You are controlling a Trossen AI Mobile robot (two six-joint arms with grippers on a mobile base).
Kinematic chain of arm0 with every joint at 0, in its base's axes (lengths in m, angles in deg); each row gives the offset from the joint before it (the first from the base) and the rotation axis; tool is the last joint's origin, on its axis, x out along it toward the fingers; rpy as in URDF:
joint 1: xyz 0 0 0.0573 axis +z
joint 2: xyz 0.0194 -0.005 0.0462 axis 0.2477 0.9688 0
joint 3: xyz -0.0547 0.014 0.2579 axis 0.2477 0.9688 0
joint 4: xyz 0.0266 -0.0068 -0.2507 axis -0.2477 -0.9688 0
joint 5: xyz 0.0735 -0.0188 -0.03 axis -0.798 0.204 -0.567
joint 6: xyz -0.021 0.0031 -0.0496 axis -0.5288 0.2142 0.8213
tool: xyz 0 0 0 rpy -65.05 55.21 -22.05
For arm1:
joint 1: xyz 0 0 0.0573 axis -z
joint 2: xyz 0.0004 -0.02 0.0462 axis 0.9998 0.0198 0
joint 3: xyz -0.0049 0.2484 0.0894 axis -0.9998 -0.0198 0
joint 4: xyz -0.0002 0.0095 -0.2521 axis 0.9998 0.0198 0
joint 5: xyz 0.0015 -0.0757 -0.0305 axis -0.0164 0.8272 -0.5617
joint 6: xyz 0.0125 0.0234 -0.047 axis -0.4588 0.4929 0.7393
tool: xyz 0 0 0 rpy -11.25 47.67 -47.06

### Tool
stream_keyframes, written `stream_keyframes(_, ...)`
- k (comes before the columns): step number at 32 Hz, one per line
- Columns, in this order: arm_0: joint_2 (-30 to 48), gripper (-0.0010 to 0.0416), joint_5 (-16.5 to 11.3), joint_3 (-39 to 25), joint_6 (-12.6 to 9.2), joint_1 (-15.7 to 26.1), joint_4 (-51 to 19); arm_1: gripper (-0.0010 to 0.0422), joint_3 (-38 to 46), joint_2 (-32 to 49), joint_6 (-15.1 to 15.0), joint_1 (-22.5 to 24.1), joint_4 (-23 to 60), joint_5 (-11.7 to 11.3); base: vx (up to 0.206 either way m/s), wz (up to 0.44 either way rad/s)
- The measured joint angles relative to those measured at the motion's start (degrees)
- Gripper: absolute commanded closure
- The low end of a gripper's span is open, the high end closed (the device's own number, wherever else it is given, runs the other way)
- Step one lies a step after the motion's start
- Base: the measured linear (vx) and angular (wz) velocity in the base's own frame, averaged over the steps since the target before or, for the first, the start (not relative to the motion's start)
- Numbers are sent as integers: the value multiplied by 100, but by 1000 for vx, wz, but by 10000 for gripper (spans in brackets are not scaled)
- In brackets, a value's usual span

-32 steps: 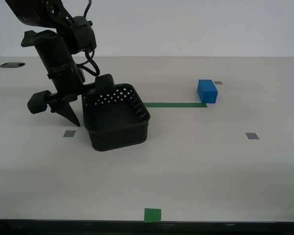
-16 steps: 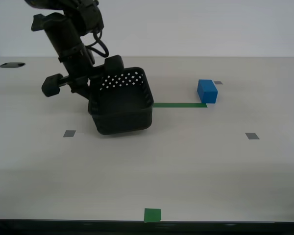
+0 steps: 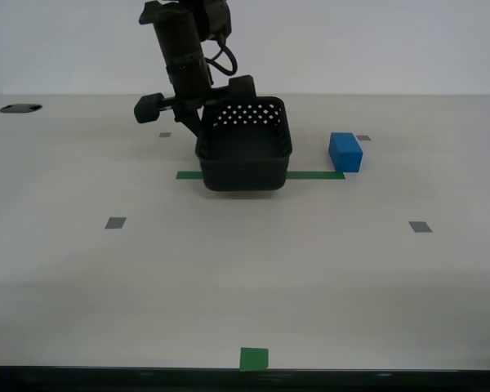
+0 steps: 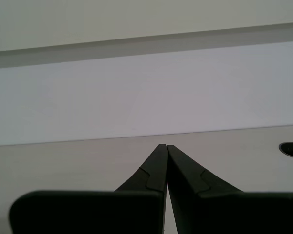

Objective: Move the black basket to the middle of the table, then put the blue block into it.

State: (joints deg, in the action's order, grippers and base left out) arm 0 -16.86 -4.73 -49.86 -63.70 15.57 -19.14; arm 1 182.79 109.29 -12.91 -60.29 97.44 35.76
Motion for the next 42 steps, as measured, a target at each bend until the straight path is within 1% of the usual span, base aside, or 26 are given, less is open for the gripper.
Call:
stream_keyframes(2,0,406,-2,0,-2,0,-7,414,15,85,-4,55,-39,24,0,0)
stream_keyframes(3,0,405,-2,0,-2,0,-15,414,76,173,-35,107,-28,-52,0,0)
stream_keyframes(4,0,405,-2,0,-2,-4,-28,413,61,190,-39,136,-57,-55,0,0)
stream_keyframes(6,0,406,-2,0,-2,-4,-61,412,39,199,-79,155,4,-278,0,0)
stream_keyframes(11,0,405,-2,0,-2,0,-68,412,66,186,-94,140,-44,-289,0,0)
stream_keyframes(12,0,406,-2,0,-2,2,-68,412,63,188,-118,142,-37,-280,0,0)
stream_keyframes(13,0,406,-2,0,-2,2,-68,412,63,188,-256,146,-50,-184,0,0)
stream_keyframes(14,0,405,-2,0,-2,-4,-68,412,66,186,-282,157,-59,48,0,0)
stream_keyframes(17,0,405,-2,0,-2,-2,-68,399,63,186,-254,166,-61,136,0,0)
stream_keyframes(18,0,405,-2,0,-2,0,-70,392,66,186,-254,166,-70,227,0,0)
stream_keyframes(19,0,406,-2,0,-2,-2,-70,362,66,186,-245,155,-83,516,0,0)
stream_keyframes(21,0,405,-2,0,-2,-4,-70,339,66,186,-243,155,-90,527,0,0)
stream_keyframes(22,0,405,-2,0,-2,2,-70,300,66,186,-243,155,-107,562,0,0)
stream_keyframes(24,0,406,-2,0,-2,0,-74,271,66,186,-210,155,-116,564,0,0)
stream_keyframes(25,0,405,-2,0,-2,-4,-103,233,66,186,-144,155,-142,553,0,0)
stream_keyframes(27,0,406,-2,0,-2,-2,-157,201,92,184,-136,155,-168,511,0,0)
stream_keyframes(30,0,406,-2,0,-2,2,-302,174,343,175,-151,116,-155,501,0,0)
stream_keyframes(33,0,405,-76,0,-4,11,-378,174,763,144,-227,59,-7,426,0,0)
stream_keyframes(35,2,405,-343,-13,-24,22,-592,186,1344,144,-527,26,391,-142,0,0)
stream_keyframes(36,0,405,-452,-101,-31,28,-918,194,1718,195,-815,26,632,-623,0,0)
stream_keyframes(37,2,403,-503,-203,-33,48,-1189,201,1993,153,-1008,7,872,-1034,0,0)
stream_keyframes(38,2,402,-516,-262,-35,50,-1355,205,2146,168,-1132,4,929,-1154,0,0)
stream_keyframes(39,0,395,-535,-428,-37,66,-1687,215,2498,186,-1436,-9,1126,-1707,0,0)
stream_keyframes(40,-2,385,-575,-481,-35,70,-1786,220,2645,107,-1513,-39,1215,-1971,0,0)
stream_keyframes(41,-2,377,-632,-549,-33,70,-1904,223,2761,140,-1598,-35,1182,-2124,0,0)
stream_keyframes(42,22,362,-791,-664,-33,70,-2085,227,2946,166,-1733,-31,1270,-2459,0,0)
